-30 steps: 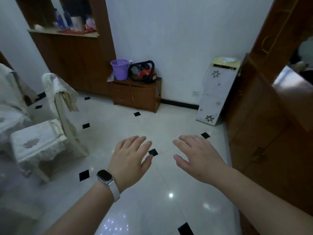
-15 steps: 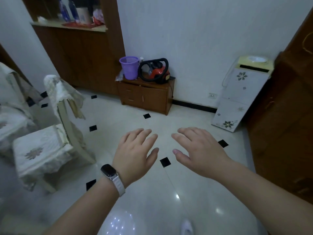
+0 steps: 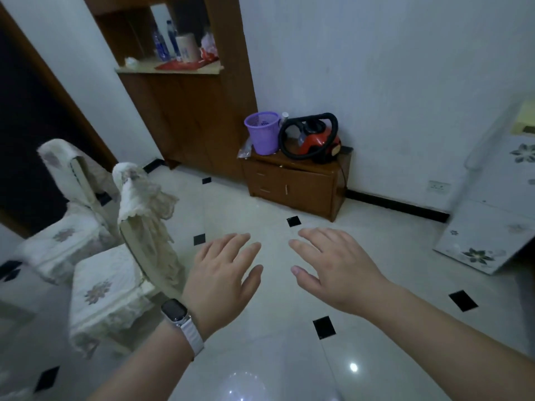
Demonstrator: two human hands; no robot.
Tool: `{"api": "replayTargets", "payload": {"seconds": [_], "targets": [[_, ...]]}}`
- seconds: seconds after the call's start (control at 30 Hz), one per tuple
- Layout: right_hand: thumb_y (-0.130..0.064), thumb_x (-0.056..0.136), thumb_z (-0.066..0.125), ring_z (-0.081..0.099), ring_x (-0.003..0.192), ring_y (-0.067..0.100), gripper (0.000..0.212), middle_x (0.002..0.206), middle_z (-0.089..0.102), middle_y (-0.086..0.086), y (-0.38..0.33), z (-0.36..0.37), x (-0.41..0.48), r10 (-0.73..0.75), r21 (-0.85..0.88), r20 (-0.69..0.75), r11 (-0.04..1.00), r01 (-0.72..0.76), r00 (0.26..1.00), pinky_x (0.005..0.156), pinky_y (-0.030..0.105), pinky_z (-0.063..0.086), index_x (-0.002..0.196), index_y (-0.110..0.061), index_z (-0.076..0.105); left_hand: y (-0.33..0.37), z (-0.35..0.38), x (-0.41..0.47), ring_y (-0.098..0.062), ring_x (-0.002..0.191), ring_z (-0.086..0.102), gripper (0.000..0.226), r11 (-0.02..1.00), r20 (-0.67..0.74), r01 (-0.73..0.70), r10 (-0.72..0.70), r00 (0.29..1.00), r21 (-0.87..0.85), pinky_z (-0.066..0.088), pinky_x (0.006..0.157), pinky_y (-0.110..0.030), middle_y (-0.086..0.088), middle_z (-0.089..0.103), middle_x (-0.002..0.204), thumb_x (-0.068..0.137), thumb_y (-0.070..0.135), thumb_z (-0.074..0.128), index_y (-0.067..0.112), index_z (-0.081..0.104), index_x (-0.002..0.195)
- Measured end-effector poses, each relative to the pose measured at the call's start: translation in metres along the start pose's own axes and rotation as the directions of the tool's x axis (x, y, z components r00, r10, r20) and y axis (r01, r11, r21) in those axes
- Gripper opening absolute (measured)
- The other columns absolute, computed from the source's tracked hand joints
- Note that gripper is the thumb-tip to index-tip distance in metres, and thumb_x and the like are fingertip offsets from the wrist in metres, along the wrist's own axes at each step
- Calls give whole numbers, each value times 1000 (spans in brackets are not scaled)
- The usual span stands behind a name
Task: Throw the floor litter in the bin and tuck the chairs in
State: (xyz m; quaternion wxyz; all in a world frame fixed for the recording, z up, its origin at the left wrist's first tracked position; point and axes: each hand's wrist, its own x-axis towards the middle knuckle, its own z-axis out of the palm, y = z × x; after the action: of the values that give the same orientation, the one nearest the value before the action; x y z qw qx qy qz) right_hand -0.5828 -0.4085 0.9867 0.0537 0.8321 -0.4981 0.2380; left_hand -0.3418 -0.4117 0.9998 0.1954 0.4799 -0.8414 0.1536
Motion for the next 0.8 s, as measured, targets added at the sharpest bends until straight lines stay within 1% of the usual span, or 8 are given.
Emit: {"api": "replayTargets", "payload": {"seconds": [0.13, 0.23, 0.33, 0.4, 0.57, 0.67, 0.73, 0.8], "targets": [[-46, 91, 45, 59, 107, 30, 47, 120, 63, 9, 52, 14, 53, -34, 21, 37, 999, 34, 999, 87, 41, 48, 119, -15, 65, -13, 20, 50, -29, 111, 62, 40, 998, 5, 49, -49, 999, 34, 40, 92, -41, -4, 67, 120, 92, 41, 48, 17, 69, 116], [-47, 90, 46, 58, 108, 28, 46, 120, 63, 7, 65, 28, 84, -45, 94, 46, 995, 41, 998, 89, 40, 47, 119, -17, 65, -26, 32, 67, -28, 111, 61, 40, 995, 26, 91, -93, 995, 48, 41, 91, -41, -3, 67, 120, 93, 42, 48, 17, 69, 116], [-48, 90, 46, 58, 108, 26, 45, 120, 62, 5, 78, 41, 121, -94, 107, 41, 990, 89, 995, 89, 37, 44, 119, -18, 65, -47, 46, 90, -27, 111, 61, 39, 989, 27, 134, -136, 990, 56, 41, 91, -40, -2, 67, 119, 92, 43, 48, 18, 69, 115], [-48, 91, 45, 58, 109, 26, 46, 121, 62, 5, 87, 54, 148, -105, 121, 51, 988, 99, 993, 89, 38, 45, 119, -18, 64, -63, 57, 106, -27, 111, 61, 39, 987, 16, 155, -156, 988, 52, 42, 90, -40, -2, 67, 120, 92, 42, 50, 18, 69, 115], [-48, 92, 45, 57, 109, 27, 47, 122, 62, 5, 105, 88, 213, -140, 116, 77, 985, 130, 987, 87, 39, 46, 121, -17, 64, -111, 98, 145, -28, 110, 62, 39, 982, -25, 187, -186, 982, 17, 44, 89, -40, -3, 67, 118, 91, 42, 52, 17, 69, 116], [-50, 92, 43, 56, 111, 24, 47, 123, 62, 3, 117, 108, 257, -151, 62, 120, 987, 145, 981, 89, 38, 45, 122, -19, 63, -147, 130, 173, -27, 111, 61, 40, 978, -30, 209, -210, 977, -23, 47, 89, -41, -2, 67, 119, 91, 42, 52, 18, 67, 119], [-50, 92, 43, 56, 112, 23, 47, 124, 61, 2, 128, 119, 292, -143, 24, 148, 990, 141, 979, 89, 38, 46, 123, -21, 63, -175, 150, 195, -26, 113, 60, 40, 977, -29, 209, -210, 977, -33, 45, 90, -40, -2, 67, 121, 91, 42, 51, 19, 67, 120], [-49, 91, 46, 56, 111, 24, 46, 123, 61, 2, 141, 127, 328, -122, 13, 146, 992, 122, 982, 87, 40, 48, 122, -19, 64, -207, 167, 221, -27, 114, 60, 40, 979, -31, 196, -198, 980, -51, 42, 92, -40, -2, 66, 121, 91, 42, 50, 20, 67, 120]]}}
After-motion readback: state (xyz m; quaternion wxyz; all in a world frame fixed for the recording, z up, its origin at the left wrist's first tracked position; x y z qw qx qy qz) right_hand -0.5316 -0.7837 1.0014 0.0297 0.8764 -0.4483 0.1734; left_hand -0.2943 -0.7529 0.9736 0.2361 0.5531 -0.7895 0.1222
